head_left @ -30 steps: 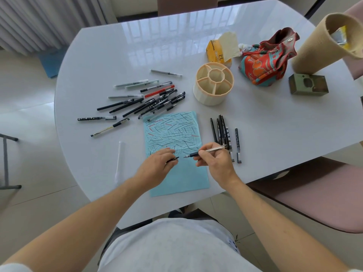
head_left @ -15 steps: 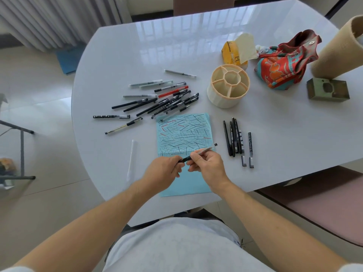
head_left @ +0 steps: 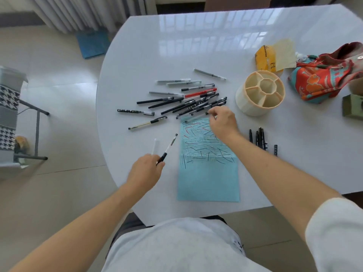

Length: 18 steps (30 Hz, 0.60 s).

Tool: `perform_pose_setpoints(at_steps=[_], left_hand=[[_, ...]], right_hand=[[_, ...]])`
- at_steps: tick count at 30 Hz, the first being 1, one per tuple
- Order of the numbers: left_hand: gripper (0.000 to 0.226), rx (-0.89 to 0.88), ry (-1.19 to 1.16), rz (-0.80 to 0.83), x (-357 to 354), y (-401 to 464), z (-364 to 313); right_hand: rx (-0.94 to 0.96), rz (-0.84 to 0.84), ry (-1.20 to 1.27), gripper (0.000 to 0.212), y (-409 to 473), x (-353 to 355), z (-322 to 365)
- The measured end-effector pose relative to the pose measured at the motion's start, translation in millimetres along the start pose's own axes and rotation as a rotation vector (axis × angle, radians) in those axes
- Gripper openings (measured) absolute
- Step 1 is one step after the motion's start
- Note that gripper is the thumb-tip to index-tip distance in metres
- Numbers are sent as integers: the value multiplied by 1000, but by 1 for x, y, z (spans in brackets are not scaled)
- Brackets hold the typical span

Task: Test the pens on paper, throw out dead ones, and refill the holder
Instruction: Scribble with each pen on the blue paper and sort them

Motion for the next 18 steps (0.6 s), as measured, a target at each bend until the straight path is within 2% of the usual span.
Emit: perform_pose_setpoints(at_steps=[2,6,10,13,16,18], left_hand=[[11,35,-29,-16,-1,-2,10],[17,84,-66,-19,-5,-3,20],[17,91,-41,13,-9,-2,24],[15,79,24,17,-10,1,25],[13,14,85,-15,-9,3,18],[17,-95,94,-48,-13,4,5]], right_hand=[[122,61,-216,31,18,-4,0],[404,113,-538,33,34,-13,5],[534,123,-683,25,38,-15,10],[467,131,-571,21,32,-3,5],[218,13,-196,9,10,29,-12],[15,-72,43,11,-17,47,-32]])
Point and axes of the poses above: each hand's wrist, its own y-axis towards the middle knuckle, its own x-axis out of the back of the hand, z = x × y, the point moved 3 cm from there along y, towards the middle knuckle, and after that the axes turned 1 degree about -z, right-handed, at the moved point
